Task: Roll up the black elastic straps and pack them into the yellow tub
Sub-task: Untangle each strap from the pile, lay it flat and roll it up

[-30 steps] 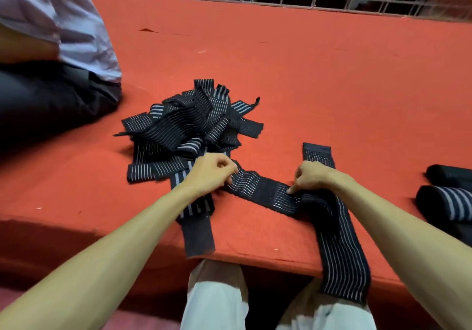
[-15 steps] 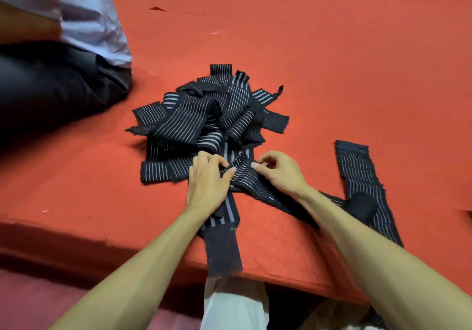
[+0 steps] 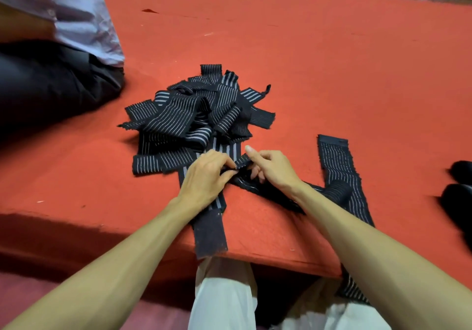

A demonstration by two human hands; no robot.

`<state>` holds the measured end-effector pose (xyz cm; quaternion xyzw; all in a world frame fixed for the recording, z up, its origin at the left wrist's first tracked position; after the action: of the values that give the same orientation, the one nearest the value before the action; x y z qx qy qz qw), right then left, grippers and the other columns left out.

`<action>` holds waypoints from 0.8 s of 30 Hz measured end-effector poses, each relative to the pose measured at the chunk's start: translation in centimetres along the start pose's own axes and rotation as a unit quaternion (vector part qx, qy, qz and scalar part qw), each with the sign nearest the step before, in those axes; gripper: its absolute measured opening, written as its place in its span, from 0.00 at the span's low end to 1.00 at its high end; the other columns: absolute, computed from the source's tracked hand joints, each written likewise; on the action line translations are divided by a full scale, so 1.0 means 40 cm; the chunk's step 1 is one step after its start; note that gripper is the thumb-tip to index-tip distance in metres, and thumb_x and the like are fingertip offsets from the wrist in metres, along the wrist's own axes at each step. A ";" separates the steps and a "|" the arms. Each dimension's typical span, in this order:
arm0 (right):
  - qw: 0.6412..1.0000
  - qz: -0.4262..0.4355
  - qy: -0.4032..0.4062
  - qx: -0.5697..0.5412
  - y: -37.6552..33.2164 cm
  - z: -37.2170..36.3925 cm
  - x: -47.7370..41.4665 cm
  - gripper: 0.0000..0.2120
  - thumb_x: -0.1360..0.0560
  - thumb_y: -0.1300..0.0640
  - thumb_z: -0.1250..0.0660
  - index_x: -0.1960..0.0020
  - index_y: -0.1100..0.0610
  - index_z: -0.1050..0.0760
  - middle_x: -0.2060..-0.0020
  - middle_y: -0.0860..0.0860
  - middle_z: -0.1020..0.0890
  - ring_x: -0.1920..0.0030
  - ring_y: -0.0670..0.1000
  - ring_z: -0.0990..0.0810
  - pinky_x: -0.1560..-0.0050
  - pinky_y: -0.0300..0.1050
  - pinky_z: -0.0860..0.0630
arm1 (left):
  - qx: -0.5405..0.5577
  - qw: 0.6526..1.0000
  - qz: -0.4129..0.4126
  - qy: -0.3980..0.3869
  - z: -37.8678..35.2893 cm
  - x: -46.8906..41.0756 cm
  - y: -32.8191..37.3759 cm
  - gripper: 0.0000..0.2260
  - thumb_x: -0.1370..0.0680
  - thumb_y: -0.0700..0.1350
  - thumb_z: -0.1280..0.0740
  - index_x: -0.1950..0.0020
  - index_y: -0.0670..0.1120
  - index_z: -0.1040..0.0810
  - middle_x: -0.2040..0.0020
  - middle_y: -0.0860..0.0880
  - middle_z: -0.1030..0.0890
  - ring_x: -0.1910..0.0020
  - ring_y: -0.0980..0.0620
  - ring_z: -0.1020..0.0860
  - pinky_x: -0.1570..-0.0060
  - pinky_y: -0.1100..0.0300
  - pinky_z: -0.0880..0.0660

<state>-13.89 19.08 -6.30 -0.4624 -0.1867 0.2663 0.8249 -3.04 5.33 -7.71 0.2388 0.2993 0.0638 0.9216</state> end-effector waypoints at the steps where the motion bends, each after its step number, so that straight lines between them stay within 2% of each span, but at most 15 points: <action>1: 0.999 -0.016 -0.025 -0.019 -0.007 -0.009 0.005 0.21 0.23 0.39 0.36 0.63 0.55 0.22 0.71 0.49 0.18 0.74 0.45 0.25 0.70 0.37 0.30 | 0.028 0.999 0.025 -0.016 -0.002 0.003 0.013 0.05 0.27 0.43 0.26 0.54 0.47 0.21 0.58 0.54 0.20 0.59 0.58 0.27 0.55 0.54 0.26; 4: 0.996 -0.044 -0.020 -0.076 -0.003 -0.017 -0.001 0.10 0.25 0.51 0.31 0.61 0.56 0.23 0.69 0.52 0.19 0.73 0.49 0.23 0.75 0.39 0.31 | 0.105 0.991 0.070 -0.048 -0.011 0.008 0.038 0.05 0.24 0.48 0.29 0.54 0.48 0.22 0.58 0.58 0.20 0.58 0.58 0.22 0.53 0.56 0.25; 7: 0.998 -0.036 0.014 -0.051 -0.002 0.020 -0.003 0.06 0.26 0.60 0.31 0.60 0.55 0.25 0.68 0.51 0.21 0.69 0.51 0.22 0.68 0.48 0.23 | 0.183 0.976 0.106 -0.052 0.005 -0.002 0.071 0.05 0.21 0.49 0.35 0.56 0.53 0.22 0.60 0.55 0.18 0.59 0.57 0.21 0.54 0.57 0.24; 10: 0.999 0.004 0.029 -0.033 -0.035 0.099 0.025 0.07 0.26 0.63 0.31 0.56 0.54 0.27 0.63 0.50 0.21 0.65 0.48 0.23 0.66 0.42 0.26 | 0.300 0.940 0.158 0.028 0.024 -0.050 0.123 0.12 0.19 0.37 0.42 0.51 0.52 0.24 0.57 0.51 0.19 0.55 0.55 0.20 0.54 0.62 0.25; 12: 0.995 0.038 0.031 -0.090 -0.075 0.166 0.064 0.09 0.25 0.67 0.32 0.55 0.53 0.25 0.61 0.51 0.21 0.63 0.48 0.23 0.63 0.41 0.27 | 0.392 0.897 0.203 0.034 0.025 -0.093 0.172 0.16 0.22 0.30 0.45 0.43 0.45 0.25 0.50 0.49 0.20 0.50 0.54 0.22 0.53 0.65 0.27; 15: 0.982 0.082 0.012 -0.170 -0.135 0.262 0.130 0.11 0.25 0.70 0.34 0.53 0.54 0.22 0.58 0.53 0.19 0.59 0.49 0.21 0.59 0.41 0.25 | 0.466 0.861 0.197 -0.062 0.017 -0.132 0.257 0.26 0.27 0.23 0.46 0.31 0.40 0.32 0.38 0.46 0.25 0.39 0.53 0.28 0.48 0.69 0.29; 17: 0.972 0.104 0.005 -0.210 -0.170 0.325 0.171 0.11 0.25 0.70 0.34 0.48 0.58 0.21 0.55 0.55 0.18 0.59 0.48 0.20 0.60 0.39 0.23 | 0.477 0.856 0.148 -0.135 0.013 -0.141 0.323 0.30 0.32 0.24 0.42 0.32 0.43 0.31 0.37 0.47 0.26 0.37 0.54 0.29 0.44 0.67 0.30; 19: 0.960 0.122 0.019 -0.250 -0.200 0.375 0.205 0.12 0.27 0.70 0.32 0.45 0.60 0.22 0.55 0.54 0.17 0.59 0.48 0.18 0.58 0.39 0.22 | 0.467 0.854 0.109 -0.202 0.009 -0.139 0.379 0.27 0.33 0.24 0.38 0.37 0.44 0.28 0.43 0.48 0.22 0.43 0.56 0.25 0.44 0.65 0.29; 21: 0.948 0.130 0.054 -0.285 -0.223 0.417 0.234 0.10 0.28 0.69 0.30 0.48 0.61 0.21 0.58 0.53 0.16 0.61 0.48 0.18 0.58 0.40 0.21 | 0.454 0.850 0.087 -0.252 0.008 -0.137 0.424 0.20 0.28 0.26 0.34 0.40 0.43 0.24 0.47 0.49 0.19 0.48 0.58 0.22 0.46 0.64 0.27; 24: 0.919 0.126 0.098 -0.361 -0.246 0.461 0.267 0.06 0.26 0.66 0.31 0.50 0.61 0.21 0.62 0.54 0.16 0.66 0.49 0.18 0.62 0.41 0.20 | 0.410 0.856 0.074 -0.304 0.009 -0.127 0.461 0.09 0.23 0.37 0.32 0.44 0.46 0.21 0.46 0.51 0.17 0.45 0.56 0.20 0.40 0.59 0.25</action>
<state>-13.05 33.61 12.11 -0.7722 -0.1283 0.2361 0.5757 -6.49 20.06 4.03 0.6243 -0.0156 -0.0725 0.7776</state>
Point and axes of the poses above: each hand's wrist, its own x-axis away from the middle knuckle, its own z-axis out of the back of the hand, y = z × x, the point moved 2 cm from there along -x, towards the middle knuckle
